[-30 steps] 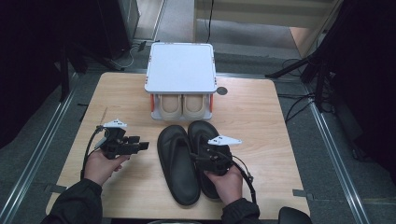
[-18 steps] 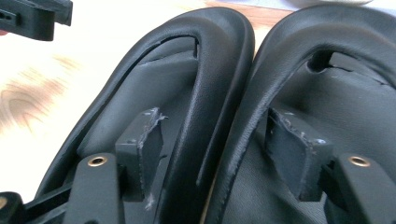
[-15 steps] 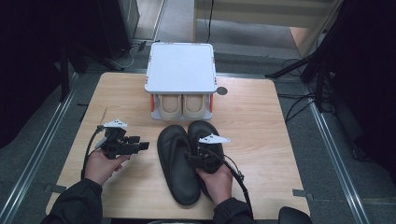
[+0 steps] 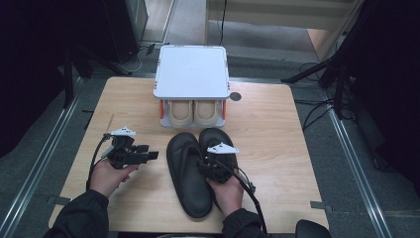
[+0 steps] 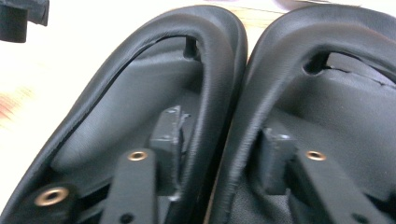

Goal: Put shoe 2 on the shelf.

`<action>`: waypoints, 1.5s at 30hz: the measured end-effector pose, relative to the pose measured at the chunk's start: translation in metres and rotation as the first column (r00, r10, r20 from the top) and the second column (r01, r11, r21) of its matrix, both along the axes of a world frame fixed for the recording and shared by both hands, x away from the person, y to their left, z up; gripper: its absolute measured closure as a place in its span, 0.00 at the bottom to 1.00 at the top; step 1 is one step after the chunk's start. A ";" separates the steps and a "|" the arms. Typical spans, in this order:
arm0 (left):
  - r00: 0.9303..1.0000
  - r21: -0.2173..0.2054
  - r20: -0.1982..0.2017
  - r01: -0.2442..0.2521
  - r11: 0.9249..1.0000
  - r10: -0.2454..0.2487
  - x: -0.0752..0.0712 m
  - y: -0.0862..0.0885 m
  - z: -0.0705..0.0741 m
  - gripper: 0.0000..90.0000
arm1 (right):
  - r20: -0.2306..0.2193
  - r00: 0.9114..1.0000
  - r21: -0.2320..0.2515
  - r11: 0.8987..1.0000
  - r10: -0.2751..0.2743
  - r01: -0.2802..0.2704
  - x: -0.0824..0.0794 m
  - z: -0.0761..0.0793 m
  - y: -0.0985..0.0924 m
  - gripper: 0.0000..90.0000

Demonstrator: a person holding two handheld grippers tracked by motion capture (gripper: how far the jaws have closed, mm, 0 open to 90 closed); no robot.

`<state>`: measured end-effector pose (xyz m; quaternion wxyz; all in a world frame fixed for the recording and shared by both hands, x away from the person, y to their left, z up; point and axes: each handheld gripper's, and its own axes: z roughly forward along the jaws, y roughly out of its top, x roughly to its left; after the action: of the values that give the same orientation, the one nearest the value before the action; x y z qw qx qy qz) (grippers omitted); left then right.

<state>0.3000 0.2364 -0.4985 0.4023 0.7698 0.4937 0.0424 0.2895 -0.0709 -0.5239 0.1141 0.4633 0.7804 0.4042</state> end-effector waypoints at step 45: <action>0.999 -0.015 -0.004 -0.041 0.999 0.041 0.002 0.017 0.001 0.46 | -0.090 0.949 0.081 0.952 0.302 -0.295 -0.003 0.029 -0.028 0.84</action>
<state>0.3024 0.2535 -0.4978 0.4064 0.7564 0.5106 0.0455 0.2863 -0.0987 -0.4950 -0.0036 0.3634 0.8324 0.4184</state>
